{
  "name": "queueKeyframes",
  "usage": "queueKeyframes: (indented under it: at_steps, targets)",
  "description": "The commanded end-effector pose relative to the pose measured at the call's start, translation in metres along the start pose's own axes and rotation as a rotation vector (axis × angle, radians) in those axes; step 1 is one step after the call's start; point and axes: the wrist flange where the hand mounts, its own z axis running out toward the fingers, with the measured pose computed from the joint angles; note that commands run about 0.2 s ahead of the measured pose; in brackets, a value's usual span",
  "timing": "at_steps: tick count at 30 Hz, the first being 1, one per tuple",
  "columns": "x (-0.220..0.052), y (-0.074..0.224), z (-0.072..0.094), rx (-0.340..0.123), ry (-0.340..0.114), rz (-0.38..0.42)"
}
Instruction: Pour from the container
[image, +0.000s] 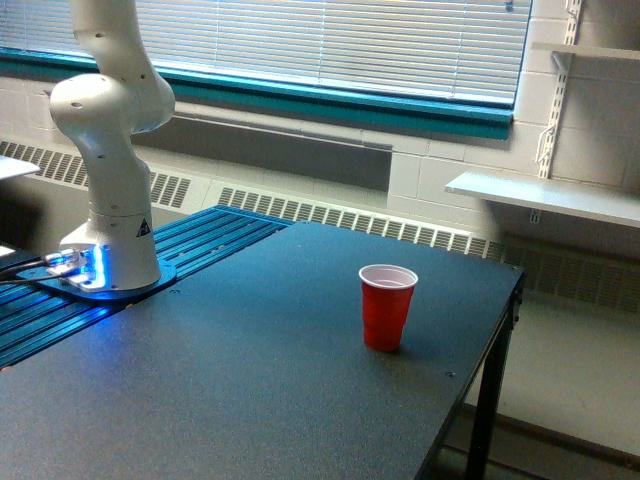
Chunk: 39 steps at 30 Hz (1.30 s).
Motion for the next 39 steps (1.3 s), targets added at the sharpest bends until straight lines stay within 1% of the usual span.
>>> queueKeyframes:
  at_steps: [1,3,9,18,24,30,32,34,39]
  targets:
    - [0.005,0.010,0.000,-0.025,0.009,0.029]
    - [0.005,0.012,-0.001,-0.030,0.012,0.032]
    - [-0.005,0.013,-0.006,-0.016,0.021,0.025]
    - [-0.029,0.018,-0.011,-0.009,0.018,-0.022]
    - [-0.051,0.025,-0.009,0.004,-0.004,-0.053]
    - [-0.077,0.035,-0.009,-0.012,-0.016,-0.090]
    - [-0.085,0.040,-0.008,-0.008,-0.030,-0.099]
    - [-0.095,0.044,-0.008,-0.026,-0.032,-0.118]
    - [-0.118,0.056,-0.003,-0.033,-0.065,-0.148]
